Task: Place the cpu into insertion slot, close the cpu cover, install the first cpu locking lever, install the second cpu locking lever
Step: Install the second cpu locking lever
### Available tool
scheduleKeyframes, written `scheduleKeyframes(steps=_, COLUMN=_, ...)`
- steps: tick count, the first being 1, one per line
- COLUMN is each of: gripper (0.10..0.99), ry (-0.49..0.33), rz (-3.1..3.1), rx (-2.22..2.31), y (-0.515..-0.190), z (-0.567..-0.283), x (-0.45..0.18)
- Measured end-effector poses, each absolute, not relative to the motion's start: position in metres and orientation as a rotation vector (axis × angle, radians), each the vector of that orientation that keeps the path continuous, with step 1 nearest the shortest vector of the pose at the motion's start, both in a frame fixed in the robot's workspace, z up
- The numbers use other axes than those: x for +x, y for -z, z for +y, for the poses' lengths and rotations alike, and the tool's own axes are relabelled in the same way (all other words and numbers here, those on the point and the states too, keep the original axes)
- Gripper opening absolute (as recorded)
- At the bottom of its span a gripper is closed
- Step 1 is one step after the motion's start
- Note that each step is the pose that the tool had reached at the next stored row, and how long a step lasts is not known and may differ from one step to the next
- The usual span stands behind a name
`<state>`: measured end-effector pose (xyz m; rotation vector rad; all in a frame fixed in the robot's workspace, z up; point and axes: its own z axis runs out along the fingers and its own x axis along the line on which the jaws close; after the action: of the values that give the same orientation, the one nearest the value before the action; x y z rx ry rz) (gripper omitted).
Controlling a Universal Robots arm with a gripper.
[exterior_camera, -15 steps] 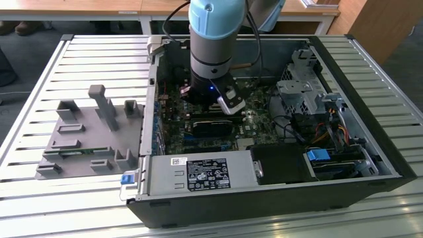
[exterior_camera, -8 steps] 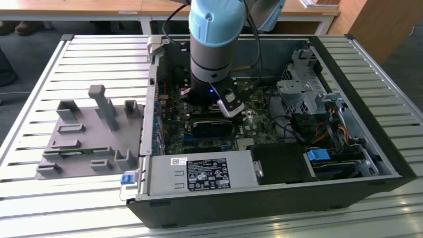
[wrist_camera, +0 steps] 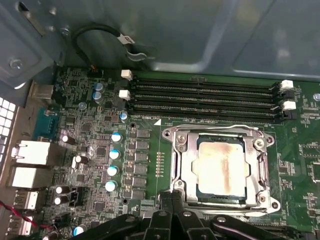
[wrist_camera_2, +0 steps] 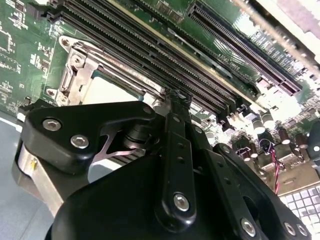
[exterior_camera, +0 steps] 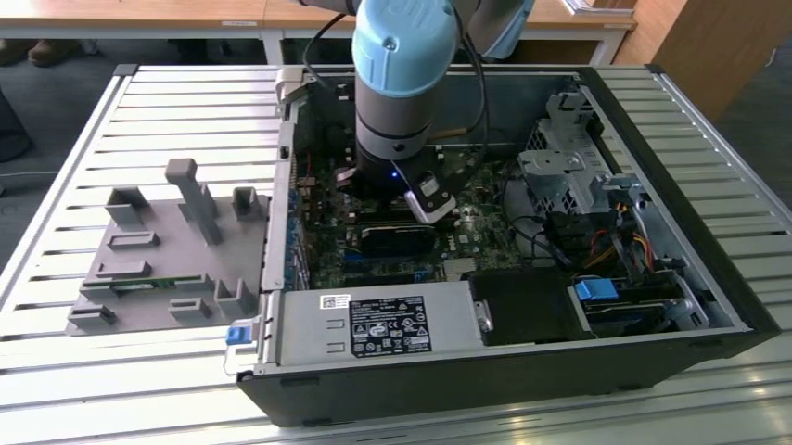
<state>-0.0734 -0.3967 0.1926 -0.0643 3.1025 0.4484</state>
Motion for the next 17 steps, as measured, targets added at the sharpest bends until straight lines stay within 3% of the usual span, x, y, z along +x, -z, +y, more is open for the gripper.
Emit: scheduleKeyframes(steps=17, gripper=0.106, ry=-0.5, rz=3.094, rx=-0.064, y=-0.1857, z=-0.3966, x=-0.0804)
